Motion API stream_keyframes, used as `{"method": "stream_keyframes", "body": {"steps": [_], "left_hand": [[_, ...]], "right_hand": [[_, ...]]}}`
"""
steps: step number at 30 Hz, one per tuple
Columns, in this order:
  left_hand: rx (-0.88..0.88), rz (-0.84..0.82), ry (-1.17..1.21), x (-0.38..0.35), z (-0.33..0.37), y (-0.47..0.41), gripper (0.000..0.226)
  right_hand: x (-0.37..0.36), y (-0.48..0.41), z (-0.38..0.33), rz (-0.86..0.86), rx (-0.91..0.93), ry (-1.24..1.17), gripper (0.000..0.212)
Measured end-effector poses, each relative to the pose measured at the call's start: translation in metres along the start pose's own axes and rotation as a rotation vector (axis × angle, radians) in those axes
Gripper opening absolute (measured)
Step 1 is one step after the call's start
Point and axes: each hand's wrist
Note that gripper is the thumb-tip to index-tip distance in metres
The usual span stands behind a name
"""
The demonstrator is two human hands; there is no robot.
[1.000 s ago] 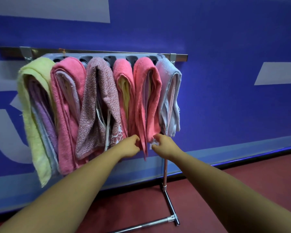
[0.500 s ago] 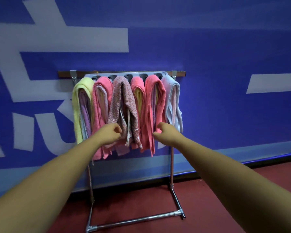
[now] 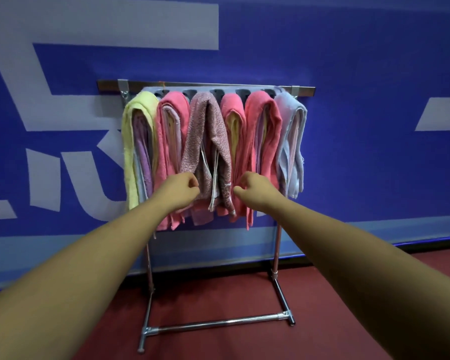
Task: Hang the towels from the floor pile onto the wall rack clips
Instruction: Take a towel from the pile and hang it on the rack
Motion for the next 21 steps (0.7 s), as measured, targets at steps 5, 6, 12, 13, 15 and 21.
{"method": "stream_keyframes", "body": {"steps": [5,6,12,13,15,21], "left_hand": [[0.083,0.143,0.072,-0.041,-0.022,-0.042,0.036],[0.096,0.188,0.083,-0.048,-0.027,-0.053,0.044],[0.261,0.345,0.176,-0.073,-0.049,-0.093,0.087],[0.281,0.336,0.157,-0.074,-0.049,-0.093,0.093],[0.333,0.289,0.104,-0.072,-0.041,-0.092,0.102],[0.472,0.103,0.069,-0.039,-0.011,-0.113,0.065]], "right_hand": [[-0.038,-0.040,0.009,0.055,-0.045,-0.112,0.035],[-0.047,-0.051,0.011,0.075,-0.053,-0.144,0.037],[-0.092,-0.091,0.012,0.188,-0.108,-0.380,0.039],[-0.095,-0.094,0.011,0.186,-0.126,-0.394,0.034],[-0.097,-0.100,0.007,0.175,-0.156,-0.396,0.027],[-0.082,-0.113,-0.016,0.048,-0.254,-0.362,0.019]]}}
Point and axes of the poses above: each hand's wrist, its own y-axis away from the middle knuckle, its own x-axis out of the back of the hand, z = x × y, and after that the axes turned 1 degree about z, right-handed
